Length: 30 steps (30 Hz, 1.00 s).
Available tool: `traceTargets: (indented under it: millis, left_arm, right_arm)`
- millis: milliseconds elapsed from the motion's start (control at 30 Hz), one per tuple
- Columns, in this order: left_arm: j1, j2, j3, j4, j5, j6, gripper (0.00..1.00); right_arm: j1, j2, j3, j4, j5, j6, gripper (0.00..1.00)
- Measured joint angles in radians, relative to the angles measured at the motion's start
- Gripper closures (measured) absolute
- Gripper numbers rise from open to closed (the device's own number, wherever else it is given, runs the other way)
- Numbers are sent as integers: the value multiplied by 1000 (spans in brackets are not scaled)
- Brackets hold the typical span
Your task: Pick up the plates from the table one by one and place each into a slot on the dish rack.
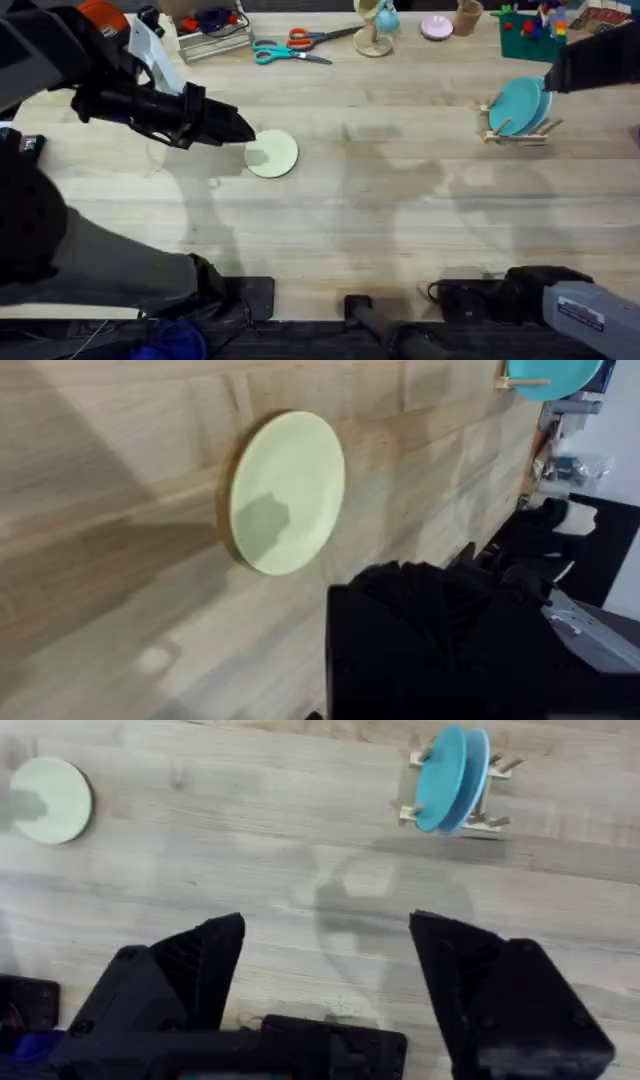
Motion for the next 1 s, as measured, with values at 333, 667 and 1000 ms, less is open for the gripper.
traceTargets:
  millis: [333, 667, 1000]
  left_arm:
    - [0, 119, 0, 71, -18, 17, 960]
    - [0, 250, 0, 179, -47, 16, 959]
    - [8, 340, 1, 204, 18, 5, 960]
  right_arm:
    - [0, 0, 0, -3, 0, 8, 8]
    - [0, 0, 0, -24, 0, 15, 7]
    - [0, 0, 0, -24, 0, 15, 7]
